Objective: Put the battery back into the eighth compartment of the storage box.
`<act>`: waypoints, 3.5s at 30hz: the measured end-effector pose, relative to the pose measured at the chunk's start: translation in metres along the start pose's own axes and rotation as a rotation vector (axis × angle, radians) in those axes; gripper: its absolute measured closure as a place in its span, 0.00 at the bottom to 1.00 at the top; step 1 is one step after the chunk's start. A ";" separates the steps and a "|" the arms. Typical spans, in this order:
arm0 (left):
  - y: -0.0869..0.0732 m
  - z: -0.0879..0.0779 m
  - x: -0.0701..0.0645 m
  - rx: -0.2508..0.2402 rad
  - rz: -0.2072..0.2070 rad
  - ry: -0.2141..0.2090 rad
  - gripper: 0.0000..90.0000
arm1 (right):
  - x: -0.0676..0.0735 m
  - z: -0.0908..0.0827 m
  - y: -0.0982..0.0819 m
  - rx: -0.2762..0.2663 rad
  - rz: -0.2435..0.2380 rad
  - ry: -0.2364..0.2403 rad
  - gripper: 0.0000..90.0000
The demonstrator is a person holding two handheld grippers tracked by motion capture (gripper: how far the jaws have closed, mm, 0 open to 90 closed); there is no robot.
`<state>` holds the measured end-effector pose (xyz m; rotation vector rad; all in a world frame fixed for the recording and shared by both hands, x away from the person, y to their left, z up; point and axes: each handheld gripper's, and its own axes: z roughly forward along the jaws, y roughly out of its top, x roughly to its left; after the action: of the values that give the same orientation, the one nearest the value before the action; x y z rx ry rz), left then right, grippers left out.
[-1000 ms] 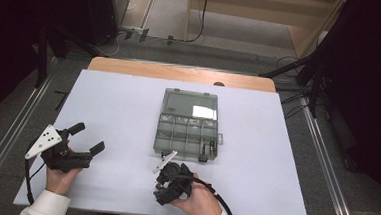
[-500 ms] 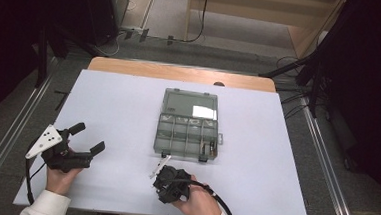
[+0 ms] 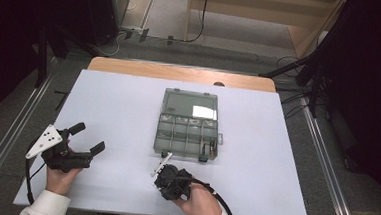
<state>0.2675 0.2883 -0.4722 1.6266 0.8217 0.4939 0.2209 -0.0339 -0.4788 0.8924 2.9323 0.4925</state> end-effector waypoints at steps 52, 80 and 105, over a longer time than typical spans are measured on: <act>0.000 -0.001 0.000 -0.002 -0.002 0.002 0.00 | -0.071 -0.062 -0.035 -0.282 0.281 -0.014 0.86; 0.000 0.000 -0.001 0.001 0.000 0.006 0.00 | -0.123 -0.069 -0.077 -0.533 0.570 -0.060 0.86; 0.000 0.000 -0.001 0.001 0.000 0.004 0.00 | -0.140 -0.048 -0.089 -0.594 0.728 0.005 0.35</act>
<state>0.2664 0.2877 -0.4721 1.6272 0.8258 0.4970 0.2842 -0.1946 -0.4689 1.7820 2.1315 1.2826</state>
